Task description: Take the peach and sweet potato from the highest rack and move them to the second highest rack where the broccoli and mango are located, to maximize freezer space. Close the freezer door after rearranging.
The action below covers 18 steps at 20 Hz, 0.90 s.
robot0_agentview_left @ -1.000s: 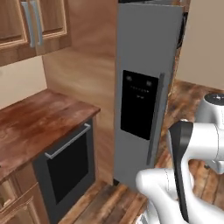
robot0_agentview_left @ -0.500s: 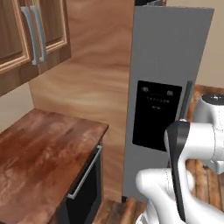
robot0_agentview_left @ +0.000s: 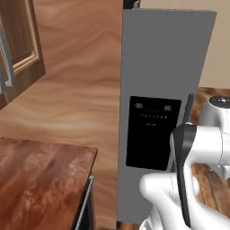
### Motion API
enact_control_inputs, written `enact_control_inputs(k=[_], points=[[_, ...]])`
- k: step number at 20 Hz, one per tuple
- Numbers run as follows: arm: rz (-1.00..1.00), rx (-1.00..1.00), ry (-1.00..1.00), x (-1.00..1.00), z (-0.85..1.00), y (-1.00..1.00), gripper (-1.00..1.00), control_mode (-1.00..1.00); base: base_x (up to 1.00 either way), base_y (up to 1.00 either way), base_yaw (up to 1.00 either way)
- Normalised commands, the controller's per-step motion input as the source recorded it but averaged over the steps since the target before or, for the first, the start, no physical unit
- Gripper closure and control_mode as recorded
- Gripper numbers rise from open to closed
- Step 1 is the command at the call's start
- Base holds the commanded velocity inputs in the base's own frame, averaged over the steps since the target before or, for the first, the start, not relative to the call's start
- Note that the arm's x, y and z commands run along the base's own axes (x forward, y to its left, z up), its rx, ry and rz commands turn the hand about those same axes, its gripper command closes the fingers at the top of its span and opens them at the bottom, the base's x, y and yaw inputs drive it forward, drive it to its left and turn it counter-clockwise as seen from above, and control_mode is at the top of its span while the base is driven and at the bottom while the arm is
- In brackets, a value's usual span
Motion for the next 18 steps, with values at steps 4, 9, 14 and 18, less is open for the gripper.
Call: enact_control_inputs(k=[4, 9, 14, 18], points=[[0.00, 0.00, 0.00, 0.00, 0.00, 0.00, -1.00, 1.00, 0.70, 0.55, -0.07], [-0.01, 0.00, 0.00, 0.32, -0.06, 0.04, -1.00, -1.00, 0.40, 0.30, -0.01], [-0.07, 0.09, 0.00, 0.84, -0.09, -0.36, -1.00, -1.00, 0.00, 0.00, 0.00], [-0.07, 0.11, -0.02, 0.74, 0.00, -0.50, -1.00, -1.00, 0.00, 0.00, 0.00]])
